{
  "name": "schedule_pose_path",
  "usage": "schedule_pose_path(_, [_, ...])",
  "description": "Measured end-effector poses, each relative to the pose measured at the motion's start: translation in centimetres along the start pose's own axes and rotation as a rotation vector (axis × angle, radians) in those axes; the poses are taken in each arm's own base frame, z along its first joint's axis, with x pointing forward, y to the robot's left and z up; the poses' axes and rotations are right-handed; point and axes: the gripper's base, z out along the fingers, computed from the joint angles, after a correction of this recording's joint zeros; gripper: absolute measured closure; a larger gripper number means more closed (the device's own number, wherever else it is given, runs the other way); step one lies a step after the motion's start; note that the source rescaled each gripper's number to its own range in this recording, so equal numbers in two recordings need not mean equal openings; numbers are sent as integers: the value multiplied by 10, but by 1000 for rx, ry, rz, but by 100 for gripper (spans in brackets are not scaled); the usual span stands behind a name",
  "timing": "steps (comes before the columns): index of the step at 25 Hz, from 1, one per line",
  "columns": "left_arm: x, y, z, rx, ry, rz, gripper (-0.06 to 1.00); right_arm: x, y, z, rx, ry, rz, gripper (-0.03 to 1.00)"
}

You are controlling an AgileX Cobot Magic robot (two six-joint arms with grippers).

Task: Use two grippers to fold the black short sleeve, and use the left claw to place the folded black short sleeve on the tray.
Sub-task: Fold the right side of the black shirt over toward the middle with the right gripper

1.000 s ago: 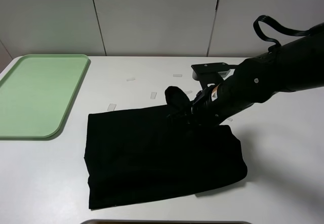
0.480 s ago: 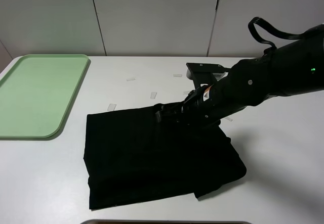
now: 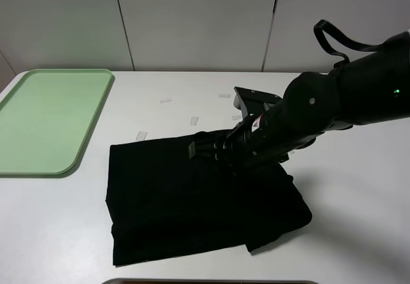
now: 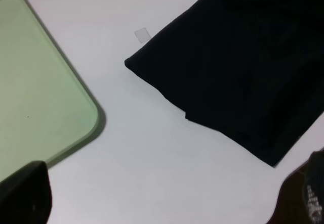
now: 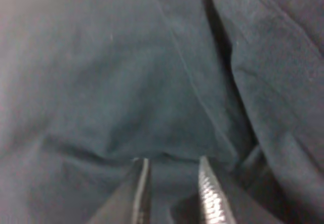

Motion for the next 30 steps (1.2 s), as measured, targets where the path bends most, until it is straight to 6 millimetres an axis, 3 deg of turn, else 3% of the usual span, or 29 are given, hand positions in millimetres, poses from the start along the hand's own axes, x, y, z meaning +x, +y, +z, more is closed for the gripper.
schedule_pose_path(2, [0, 0, 0, 0, 0, 0, -5, 0, -2, -4, 13, 13, -62, 75])
schedule_pose_path(7, [0, 0, 0, 0, 0, 0, -5, -16, -16, -26, 89, -36, -332, 79])
schedule_pose_path(13, [0, 0, 0, 0, 0, 0, -5, -28, -38, -39, 158, -30, -331, 77])
schedule_pose_path(15, [0, 0, 0, 0, 0, 0, -5, -30, -46, -41, 188, -4, -317, 62])
schedule_pose_path(16, [0, 0, 0, 0, 0, 0, -5, -30, -49, -41, 202, 6, -323, 44])
schedule_pose_path(17, [0, 0, 0, 0, 0, 0, -5, -30, -49, -41, 202, 6, -323, 44])
schedule_pose_path(18, [0, 0, 0, 0, 0, 0, -5, -31, -52, -42, 217, 13, -336, 26])
schedule_pose_path(20, [0, 0, 0, 0, 0, 0, -5, -32, -57, -43, 249, 19, -393, 3])
schedule_pose_path(25, [0, 0, 0, 0, 0, 0, -5, -29, -60, -42, 266, 32, -420, -2])
schedule_pose_path(30, [0, 0, 0, 0, 0, 0, -5, -4, -78, -36, 306, 112, -436, -3])
